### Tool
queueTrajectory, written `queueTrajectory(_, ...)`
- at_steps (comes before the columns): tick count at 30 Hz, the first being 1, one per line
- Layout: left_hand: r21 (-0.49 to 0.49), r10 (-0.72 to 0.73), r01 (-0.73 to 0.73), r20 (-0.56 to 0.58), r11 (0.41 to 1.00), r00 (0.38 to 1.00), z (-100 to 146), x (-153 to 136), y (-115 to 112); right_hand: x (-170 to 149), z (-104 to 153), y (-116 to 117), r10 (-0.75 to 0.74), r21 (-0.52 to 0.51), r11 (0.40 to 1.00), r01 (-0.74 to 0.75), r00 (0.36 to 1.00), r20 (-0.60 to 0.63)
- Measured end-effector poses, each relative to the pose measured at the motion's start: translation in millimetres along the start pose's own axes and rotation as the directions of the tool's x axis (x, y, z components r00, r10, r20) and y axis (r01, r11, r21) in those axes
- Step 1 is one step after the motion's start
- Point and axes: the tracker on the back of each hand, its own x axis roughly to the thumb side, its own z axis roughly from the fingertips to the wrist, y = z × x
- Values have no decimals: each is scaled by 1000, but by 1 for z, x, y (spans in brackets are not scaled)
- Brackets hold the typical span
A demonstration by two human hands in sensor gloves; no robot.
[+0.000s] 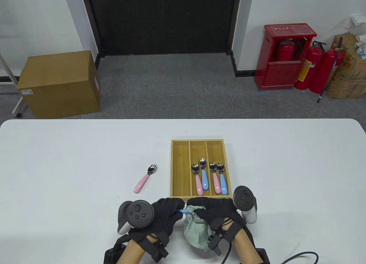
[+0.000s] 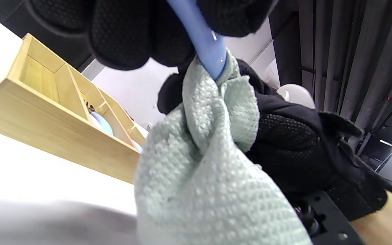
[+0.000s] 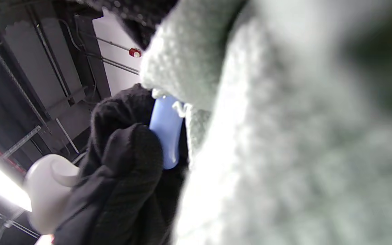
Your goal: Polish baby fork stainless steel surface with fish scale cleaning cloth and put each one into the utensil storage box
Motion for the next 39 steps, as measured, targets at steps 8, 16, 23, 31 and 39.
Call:
queueTrajectory(8, -8, -38, 38, -13, 999, 999, 1, -5, 2, 15, -2, 6, 369, -32, 929, -368, 928, 58)
queueTrajectory(16, -31, -45, 44, -31, 999, 998, 0, -7, 1, 16, 0, 8, 484, -53, 875, -481, 874, 55)
queueTrajectory(23, -67, -125, 121, -51, 990, 991, -1, -6, -2, 19, 3, 11, 496, -108, 867, -487, 864, 86)
queueTrajectory(31, -89, -147, 141, -63, 986, 987, -3, -6, -5, 21, 3, 12, 487, -151, 870, -470, 867, 106)
queueTrajectory(39, -82, -141, 135, -70, 987, 988, -3, -8, -3, 20, 0, 9, 512, -135, 855, -501, 857, 63)
